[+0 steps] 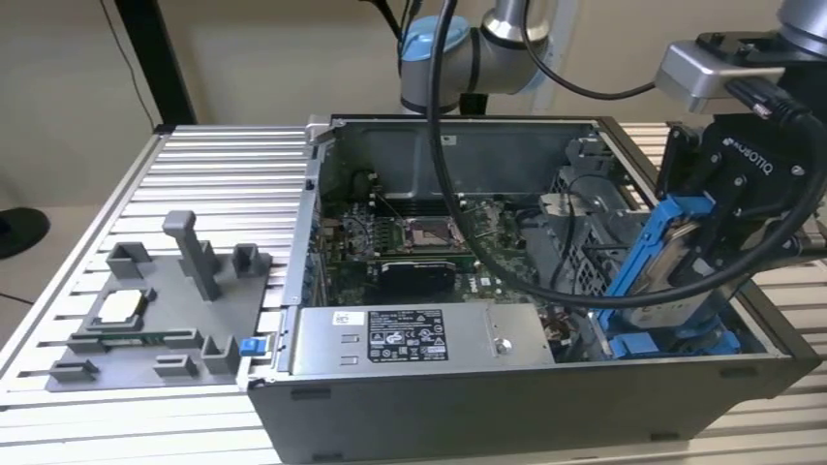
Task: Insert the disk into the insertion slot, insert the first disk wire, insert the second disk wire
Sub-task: 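Insert the disk into the insertion slot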
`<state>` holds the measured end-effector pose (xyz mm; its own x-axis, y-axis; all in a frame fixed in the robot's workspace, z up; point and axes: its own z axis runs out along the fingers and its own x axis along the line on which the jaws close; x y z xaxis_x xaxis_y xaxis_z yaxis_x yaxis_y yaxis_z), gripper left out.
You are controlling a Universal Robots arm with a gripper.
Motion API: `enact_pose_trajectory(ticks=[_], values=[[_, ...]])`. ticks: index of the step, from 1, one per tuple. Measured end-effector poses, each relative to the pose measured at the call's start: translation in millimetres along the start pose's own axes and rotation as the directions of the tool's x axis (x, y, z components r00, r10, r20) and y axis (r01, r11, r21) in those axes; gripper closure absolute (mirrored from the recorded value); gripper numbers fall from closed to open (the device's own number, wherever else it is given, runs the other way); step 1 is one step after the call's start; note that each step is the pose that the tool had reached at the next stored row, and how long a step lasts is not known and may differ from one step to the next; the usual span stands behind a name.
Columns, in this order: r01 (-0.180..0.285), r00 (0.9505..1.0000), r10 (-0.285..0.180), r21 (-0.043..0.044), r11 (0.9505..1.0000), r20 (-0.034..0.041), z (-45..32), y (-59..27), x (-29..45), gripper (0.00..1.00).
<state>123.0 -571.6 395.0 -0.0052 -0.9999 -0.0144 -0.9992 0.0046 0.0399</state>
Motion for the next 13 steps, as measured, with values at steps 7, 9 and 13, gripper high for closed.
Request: enact_pose_trajectory(ticks=[7, 9, 13], values=[[0.0, 1.0, 0.0, 0.0, 1.0, 0.0024, 12.7, -0.5, 0.2, 1.0], [0.0, 1.0, 0.0, 0.0, 1.0, 0.0031, 16.3, -0.6, 0.2, 1.0], [0.0, 1.0, 0.0, 0.0, 1.0, 0.0053, 23.0, -0.9, 0.3, 1.0]])
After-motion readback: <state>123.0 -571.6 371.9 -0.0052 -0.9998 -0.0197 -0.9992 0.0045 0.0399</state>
